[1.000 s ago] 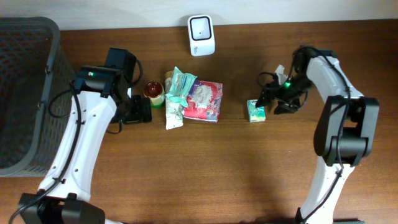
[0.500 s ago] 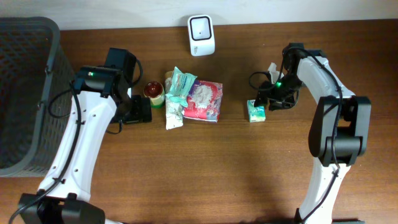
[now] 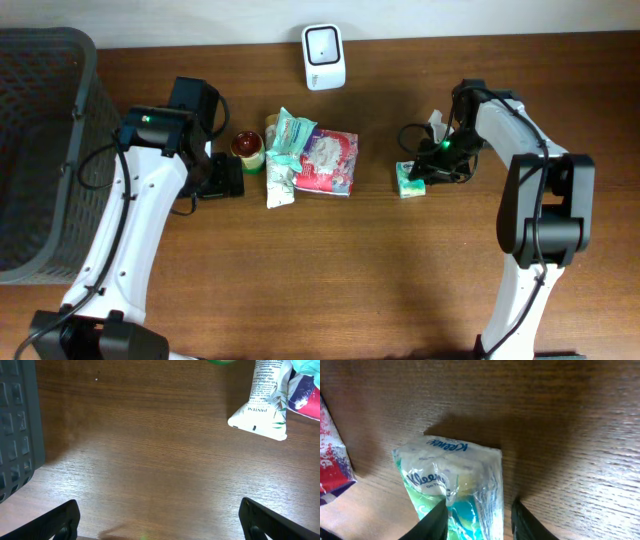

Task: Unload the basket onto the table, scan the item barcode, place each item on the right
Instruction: 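Close the right gripper on the tissue pack, then lift the tissue pack up toward the scanner with right gripper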

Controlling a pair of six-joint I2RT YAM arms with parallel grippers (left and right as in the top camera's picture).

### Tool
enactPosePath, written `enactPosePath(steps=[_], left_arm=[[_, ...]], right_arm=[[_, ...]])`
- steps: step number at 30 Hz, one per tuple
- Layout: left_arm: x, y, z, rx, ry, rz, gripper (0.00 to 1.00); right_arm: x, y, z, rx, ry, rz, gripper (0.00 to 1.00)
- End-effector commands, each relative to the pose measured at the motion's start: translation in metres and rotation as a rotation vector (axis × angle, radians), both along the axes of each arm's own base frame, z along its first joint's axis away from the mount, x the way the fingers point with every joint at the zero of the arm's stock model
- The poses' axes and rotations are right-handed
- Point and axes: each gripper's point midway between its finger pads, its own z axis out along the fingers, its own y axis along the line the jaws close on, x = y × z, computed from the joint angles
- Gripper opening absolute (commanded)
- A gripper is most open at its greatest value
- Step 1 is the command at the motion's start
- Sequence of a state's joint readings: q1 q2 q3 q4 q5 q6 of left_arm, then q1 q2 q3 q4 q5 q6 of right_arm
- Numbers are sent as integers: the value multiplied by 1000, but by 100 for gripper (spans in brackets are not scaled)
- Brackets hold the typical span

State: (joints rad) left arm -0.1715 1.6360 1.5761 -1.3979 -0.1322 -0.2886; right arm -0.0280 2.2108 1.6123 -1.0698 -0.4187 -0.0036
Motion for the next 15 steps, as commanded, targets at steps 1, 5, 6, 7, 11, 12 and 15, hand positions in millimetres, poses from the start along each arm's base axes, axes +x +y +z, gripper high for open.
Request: enactPosePath(steps=[1, 5, 6, 7, 11, 12, 15], left_arm=[[-2, 2, 3, 4, -12, 13, 99], [-2, 2, 3, 4, -12, 13, 99], [-2, 2, 3, 4, -12, 13, 99], [-2, 2, 3, 4, -12, 13, 99], [-2, 2, 3, 4, -12, 13, 99], [-2, 2, 3, 4, -12, 13, 99], [-2, 2, 3, 4, -12, 13, 99]], right_arm=[[-16, 1, -15, -26, 63, -15, 16], [-11, 25, 1, 133, 58, -43, 4], [-8, 31, 8, 182, 54, -43, 4], [-5, 39, 19, 244, 37, -27, 4], [0, 68, 60, 495, -46, 63, 4], [1, 74, 69, 557, -65, 74, 4], [2, 94, 107, 806, -133, 87, 4]])
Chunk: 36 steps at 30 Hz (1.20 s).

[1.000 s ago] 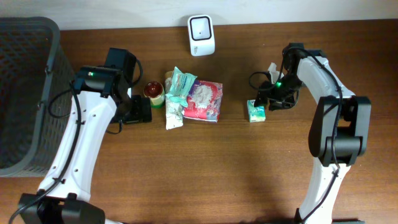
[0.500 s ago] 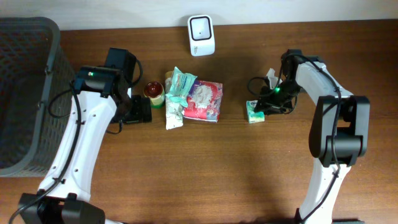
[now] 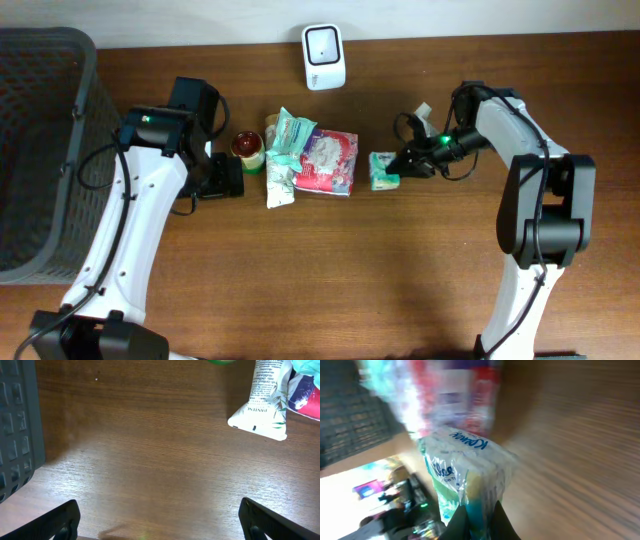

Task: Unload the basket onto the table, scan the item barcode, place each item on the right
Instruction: 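Lift the tissue pack up toward the scanner with right gripper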

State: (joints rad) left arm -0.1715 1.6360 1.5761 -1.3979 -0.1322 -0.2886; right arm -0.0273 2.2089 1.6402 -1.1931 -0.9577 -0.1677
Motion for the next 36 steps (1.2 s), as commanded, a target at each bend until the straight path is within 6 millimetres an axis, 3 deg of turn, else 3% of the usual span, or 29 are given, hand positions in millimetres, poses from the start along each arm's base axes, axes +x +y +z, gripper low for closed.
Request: enactPosePath(steps=[1, 12, 18, 24, 29, 36], left_arm=[[-2, 2, 3, 4, -11, 13, 99], [-2, 2, 3, 4, -12, 13, 99], [-2, 2, 3, 4, -12, 13, 99], [-2, 2, 3, 4, -12, 13, 99], [-2, 2, 3, 4, -12, 13, 99], [-2, 2, 3, 4, -12, 13, 99]], right_arm=[[9, 27, 51, 329, -116, 2, 4], [20, 34, 94, 583, -204, -42, 4], [25, 38, 101, 591, -253, -18, 4], [43, 62, 146, 605, -479, 110, 4], [28, 103, 149, 631, -509, 217, 4], [26, 110, 149, 638, -528, 241, 4]])
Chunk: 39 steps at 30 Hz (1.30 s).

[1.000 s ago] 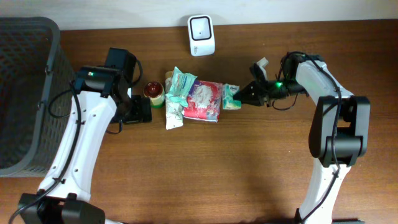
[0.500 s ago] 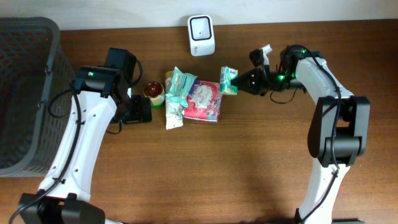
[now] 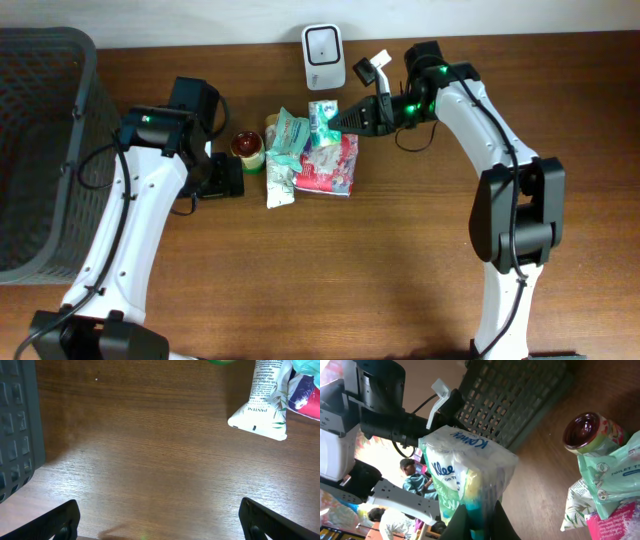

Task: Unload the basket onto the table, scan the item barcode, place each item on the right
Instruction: 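Lift the tissue pack up toward the scanner with right gripper, then hold the tissue pack in front of the scanner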

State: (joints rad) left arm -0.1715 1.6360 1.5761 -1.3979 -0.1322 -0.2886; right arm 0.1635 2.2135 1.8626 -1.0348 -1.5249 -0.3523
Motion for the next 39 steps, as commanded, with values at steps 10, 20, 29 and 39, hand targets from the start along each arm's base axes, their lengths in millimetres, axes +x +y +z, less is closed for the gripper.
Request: enactPosePath(steps=[10, 20, 29, 39], left_arm=[[-2, 2, 3, 4, -12, 13, 99], [-2, 2, 3, 4, -12, 13, 99], [-2, 2, 3, 4, -12, 13, 99], [-2, 2, 3, 4, -12, 13, 99]], right_arm=[[2, -1, 7, 29, -13, 2, 4], [1, -1, 6, 22, 6, 1, 4], [-1, -1, -10, -73, 35, -10, 4], [-1, -2, -19, -121, 33, -17, 4]])
